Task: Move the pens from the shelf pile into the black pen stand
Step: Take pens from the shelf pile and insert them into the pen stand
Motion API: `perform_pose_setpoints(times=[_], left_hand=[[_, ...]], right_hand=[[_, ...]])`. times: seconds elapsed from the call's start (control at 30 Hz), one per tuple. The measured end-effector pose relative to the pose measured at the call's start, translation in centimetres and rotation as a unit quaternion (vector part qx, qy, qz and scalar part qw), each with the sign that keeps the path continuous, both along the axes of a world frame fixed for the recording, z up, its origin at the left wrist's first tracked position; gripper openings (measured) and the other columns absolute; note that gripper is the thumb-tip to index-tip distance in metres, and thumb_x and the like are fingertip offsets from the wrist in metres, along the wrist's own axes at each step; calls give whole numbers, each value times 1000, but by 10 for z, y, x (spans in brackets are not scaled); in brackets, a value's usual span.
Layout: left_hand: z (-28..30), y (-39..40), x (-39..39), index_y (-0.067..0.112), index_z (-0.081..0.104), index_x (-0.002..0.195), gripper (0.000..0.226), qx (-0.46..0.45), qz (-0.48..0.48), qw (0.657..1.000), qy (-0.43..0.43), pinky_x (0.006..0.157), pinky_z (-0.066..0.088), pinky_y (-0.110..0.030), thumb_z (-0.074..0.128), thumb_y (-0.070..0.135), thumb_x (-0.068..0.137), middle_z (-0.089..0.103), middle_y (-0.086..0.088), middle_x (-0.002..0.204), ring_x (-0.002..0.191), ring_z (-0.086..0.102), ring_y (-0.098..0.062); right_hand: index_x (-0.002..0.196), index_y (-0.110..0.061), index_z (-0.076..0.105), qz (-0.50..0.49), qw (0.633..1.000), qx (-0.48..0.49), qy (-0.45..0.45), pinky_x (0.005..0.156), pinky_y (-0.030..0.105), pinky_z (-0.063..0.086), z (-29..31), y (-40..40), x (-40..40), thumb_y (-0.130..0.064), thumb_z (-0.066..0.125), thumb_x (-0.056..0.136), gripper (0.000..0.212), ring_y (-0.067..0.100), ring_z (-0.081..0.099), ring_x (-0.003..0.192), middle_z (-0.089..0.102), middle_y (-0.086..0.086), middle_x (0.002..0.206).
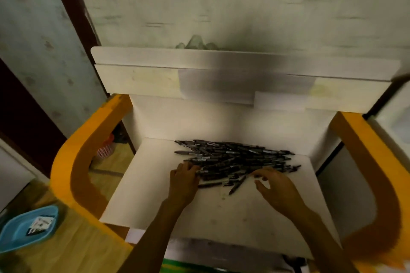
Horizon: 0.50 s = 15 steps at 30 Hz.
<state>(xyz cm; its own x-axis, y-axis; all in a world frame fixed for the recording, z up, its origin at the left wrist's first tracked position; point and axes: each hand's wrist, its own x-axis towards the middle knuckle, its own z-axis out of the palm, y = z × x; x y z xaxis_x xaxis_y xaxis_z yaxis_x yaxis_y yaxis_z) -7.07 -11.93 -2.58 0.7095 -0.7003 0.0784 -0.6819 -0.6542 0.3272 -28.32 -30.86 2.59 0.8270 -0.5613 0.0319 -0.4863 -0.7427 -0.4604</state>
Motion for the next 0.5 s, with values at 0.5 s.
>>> perform_pose_setpoints(times=[0.5], left_hand=[[-6, -3, 26, 21, 63, 103, 7, -61, -4, 995, 74, 80, 41, -26, 58, 21, 98, 64, -2, 109, 93, 54, -15]], right_hand=[[117, -25, 67, -15, 999, 15, -42, 87, 24, 50, -7, -9, 18, -21, 63, 93, 26, 8, 60, 96, 64, -6, 113]])
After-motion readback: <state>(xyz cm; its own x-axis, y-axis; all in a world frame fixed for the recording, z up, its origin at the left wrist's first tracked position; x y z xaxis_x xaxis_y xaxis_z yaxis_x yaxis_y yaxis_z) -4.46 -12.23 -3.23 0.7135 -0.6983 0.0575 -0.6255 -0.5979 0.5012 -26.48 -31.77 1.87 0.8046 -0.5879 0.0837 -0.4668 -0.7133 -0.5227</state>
